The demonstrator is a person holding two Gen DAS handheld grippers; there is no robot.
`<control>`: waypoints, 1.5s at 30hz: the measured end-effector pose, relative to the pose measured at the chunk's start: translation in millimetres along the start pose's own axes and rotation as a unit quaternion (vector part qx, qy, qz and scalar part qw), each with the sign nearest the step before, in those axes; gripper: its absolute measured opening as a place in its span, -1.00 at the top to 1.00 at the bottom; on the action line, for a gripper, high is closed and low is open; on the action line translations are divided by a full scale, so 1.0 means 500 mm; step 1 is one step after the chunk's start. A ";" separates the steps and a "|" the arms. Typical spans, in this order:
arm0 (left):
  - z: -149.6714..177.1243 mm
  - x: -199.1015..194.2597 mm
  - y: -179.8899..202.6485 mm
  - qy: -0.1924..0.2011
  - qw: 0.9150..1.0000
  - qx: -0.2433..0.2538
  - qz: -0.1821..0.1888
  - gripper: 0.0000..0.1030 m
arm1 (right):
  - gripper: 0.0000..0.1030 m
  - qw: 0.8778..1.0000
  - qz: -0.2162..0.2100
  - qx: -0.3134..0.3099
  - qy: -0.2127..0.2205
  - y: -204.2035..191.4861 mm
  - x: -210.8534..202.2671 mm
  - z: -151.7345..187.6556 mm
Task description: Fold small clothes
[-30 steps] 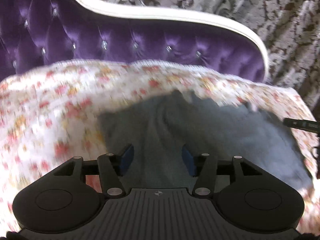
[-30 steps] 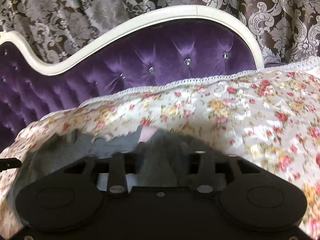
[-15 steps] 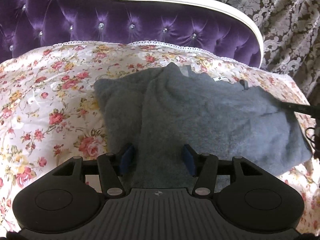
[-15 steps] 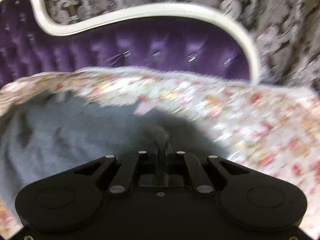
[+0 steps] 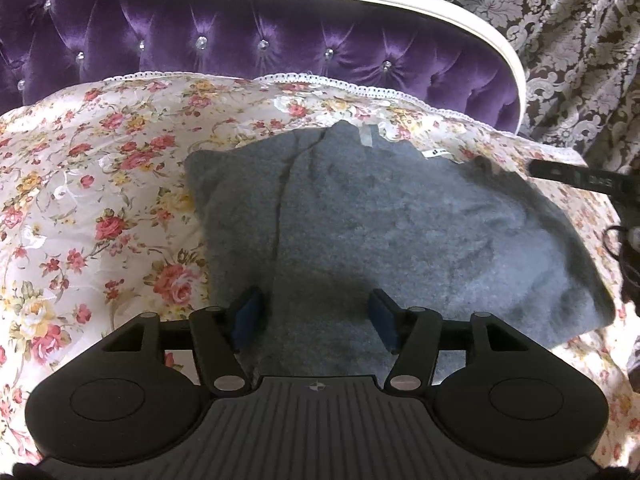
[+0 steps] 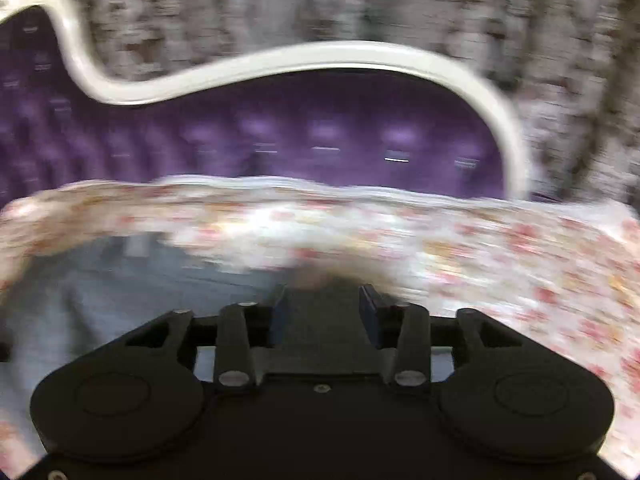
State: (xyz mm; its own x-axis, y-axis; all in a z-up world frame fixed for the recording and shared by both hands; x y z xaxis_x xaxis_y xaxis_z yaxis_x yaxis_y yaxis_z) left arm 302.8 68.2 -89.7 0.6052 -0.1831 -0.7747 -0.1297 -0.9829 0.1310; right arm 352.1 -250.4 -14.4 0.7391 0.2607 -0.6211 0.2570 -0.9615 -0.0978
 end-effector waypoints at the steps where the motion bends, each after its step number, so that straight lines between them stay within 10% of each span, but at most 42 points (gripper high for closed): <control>1: 0.001 0.000 0.000 -0.001 1.000 0.001 0.000 -0.11 | -0.09 1.000 -0.028 -0.011 -0.008 -0.027 0.011 -0.006; 10: 0.002 0.000 -0.001 -0.003 1.000 -0.001 0.005 -0.13 | -0.08 0.983 -0.118 -0.107 -0.085 -0.198 0.154 0.018; 12: 0.003 -0.001 -0.001 -0.004 1.000 -0.001 0.005 -0.13 | 0.79 0.982 -0.117 -0.111 -0.101 -0.210 0.173 0.027; 21: 0.007 -0.006 -0.003 -0.007 1.000 0.001 0.006 -0.13 | 0.92 0.992 -0.043 -0.061 -0.099 -0.153 0.241 -0.007; 25: 0.006 -0.010 -0.003 -0.002 1.000 -0.003 0.006 -0.14 | 0.58 0.996 -0.060 -0.031 -0.060 -0.134 0.189 -0.013; 28: 0.007 -0.014 0.001 0.003 1.000 -0.005 0.005 -0.18 | -0.21 0.997 -0.070 -0.020 -0.038 -0.127 0.139 -0.014; 34: 0.014 -0.011 0.010 0.001 1.000 0.006 0.002 -0.31 | -0.59 0.991 -0.104 -0.075 -0.022 -0.168 0.049 0.035; 38: 0.019 -0.006 0.011 -0.002 1.000 0.017 -0.001 -0.32 | -0.65 0.990 -0.045 -0.118 -0.064 -0.148 0.087 0.079; 45: 0.021 -0.005 0.012 -0.001 1.000 0.015 0.001 -0.37 | -0.76 0.996 -0.029 0.081 -0.030 -0.010 0.076 0.059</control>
State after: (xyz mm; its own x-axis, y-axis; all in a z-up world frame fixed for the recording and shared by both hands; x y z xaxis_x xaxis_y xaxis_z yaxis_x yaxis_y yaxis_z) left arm 292.5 63.0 -93.6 0.6034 -0.1844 -0.7758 -0.1536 -0.9816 0.1138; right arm 360.4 -238.2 -60.2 0.6864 0.3145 -0.6557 0.1902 -0.9479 -0.2556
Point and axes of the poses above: each gripper's, at about its wrist camera, not at the fingertips, and x roughly the way its jaws point, y to its right, z to its underside, the point moved 4 cm from there along x, roughly the way its jaws point, and after that the axes turned 8 degrees about -z, right-handed, at the moved point
